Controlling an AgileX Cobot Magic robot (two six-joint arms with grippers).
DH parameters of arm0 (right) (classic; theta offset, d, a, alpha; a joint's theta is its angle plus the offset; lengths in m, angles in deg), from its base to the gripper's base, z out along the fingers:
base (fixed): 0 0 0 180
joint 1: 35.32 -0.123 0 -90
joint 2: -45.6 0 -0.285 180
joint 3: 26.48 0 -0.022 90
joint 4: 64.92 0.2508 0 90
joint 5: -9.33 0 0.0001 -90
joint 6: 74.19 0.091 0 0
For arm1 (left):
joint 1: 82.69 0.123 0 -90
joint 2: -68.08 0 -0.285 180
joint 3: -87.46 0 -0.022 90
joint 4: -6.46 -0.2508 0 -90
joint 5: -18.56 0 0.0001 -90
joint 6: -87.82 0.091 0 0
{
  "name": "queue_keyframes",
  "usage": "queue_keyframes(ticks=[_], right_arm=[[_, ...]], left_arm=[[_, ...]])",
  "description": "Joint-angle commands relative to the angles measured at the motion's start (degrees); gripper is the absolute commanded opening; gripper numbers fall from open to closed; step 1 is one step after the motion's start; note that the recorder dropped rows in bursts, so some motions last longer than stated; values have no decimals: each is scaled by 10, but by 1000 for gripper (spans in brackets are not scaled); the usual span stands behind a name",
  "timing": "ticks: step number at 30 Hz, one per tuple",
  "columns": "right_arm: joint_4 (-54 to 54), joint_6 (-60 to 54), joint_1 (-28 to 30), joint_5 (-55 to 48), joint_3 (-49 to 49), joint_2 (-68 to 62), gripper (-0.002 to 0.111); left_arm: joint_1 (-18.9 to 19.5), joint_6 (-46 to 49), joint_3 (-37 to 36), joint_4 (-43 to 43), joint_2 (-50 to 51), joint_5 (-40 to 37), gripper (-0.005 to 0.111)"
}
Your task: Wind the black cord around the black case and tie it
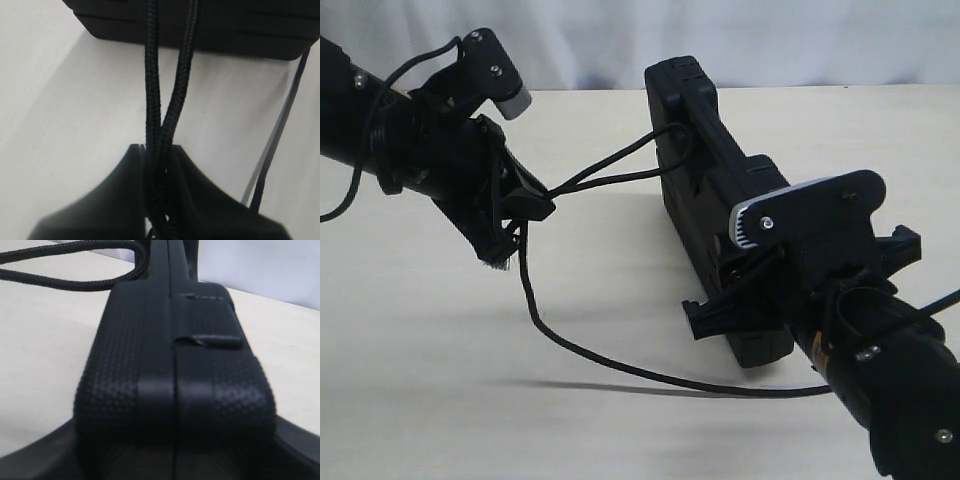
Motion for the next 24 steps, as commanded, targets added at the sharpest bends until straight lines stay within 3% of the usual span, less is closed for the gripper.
queue_keyframes(ticks=[1, 24], right_arm=[[-17, 0, 2, 8, -1, 7, 4], [-17, -16, 2, 31, -2, 48, 4]], left_arm=[[-2, 24, 3, 10, 2, 14, 0], [-2, 102, 3, 93, 2, 36, 0]])
